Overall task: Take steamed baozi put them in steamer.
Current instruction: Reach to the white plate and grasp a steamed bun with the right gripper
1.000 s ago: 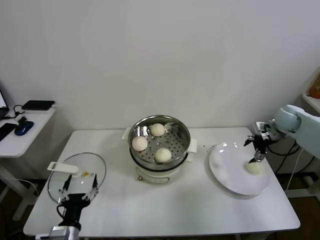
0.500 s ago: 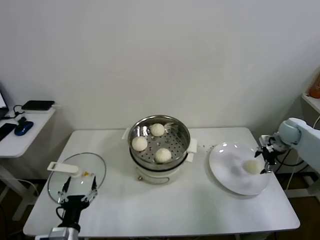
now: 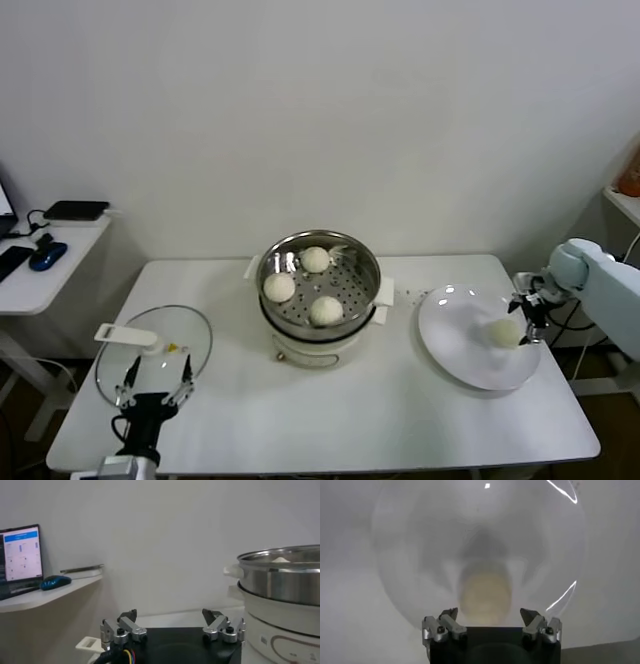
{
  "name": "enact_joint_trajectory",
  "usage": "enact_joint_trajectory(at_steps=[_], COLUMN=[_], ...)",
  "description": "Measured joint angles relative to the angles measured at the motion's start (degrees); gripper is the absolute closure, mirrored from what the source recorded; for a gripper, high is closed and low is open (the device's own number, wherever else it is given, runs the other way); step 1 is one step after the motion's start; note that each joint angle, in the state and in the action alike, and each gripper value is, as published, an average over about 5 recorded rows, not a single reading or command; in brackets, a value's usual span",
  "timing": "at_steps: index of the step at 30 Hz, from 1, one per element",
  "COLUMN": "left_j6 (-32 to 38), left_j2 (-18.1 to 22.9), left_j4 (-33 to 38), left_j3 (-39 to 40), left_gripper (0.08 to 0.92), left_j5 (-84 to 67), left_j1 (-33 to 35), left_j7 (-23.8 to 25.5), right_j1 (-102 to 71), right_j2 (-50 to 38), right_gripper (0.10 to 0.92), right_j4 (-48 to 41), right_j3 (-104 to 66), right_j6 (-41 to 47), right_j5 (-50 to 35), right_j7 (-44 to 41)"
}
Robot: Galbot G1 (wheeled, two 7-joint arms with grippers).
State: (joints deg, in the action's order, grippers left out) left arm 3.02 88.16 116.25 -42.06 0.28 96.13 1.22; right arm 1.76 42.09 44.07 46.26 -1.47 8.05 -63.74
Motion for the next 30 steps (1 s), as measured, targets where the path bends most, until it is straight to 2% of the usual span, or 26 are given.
enact_joint_trajectory(at_steps=[21, 30], left_j6=[0.1, 0.3], left_j2=[0.1, 0.3], left_j4=[-0.6, -0.8], left_j3=[-0.1, -0.1], left_gripper=[0.177, 0.177], left_j5=[0.1, 0.1], left_j1=[-0.1, 0.0], left_j7=[-0.1, -0.1], right_j1=[-1.5, -1.6], right_j2=[3.6, 3.7], right_gripper=[0.206, 0.333], right_j4=[-4.0, -4.2], right_j3=[-2.0, -2.5], right_j6=[-0.7, -0.7], right_j5=[2.4, 2.8], right_j7=[-0.9, -1.2])
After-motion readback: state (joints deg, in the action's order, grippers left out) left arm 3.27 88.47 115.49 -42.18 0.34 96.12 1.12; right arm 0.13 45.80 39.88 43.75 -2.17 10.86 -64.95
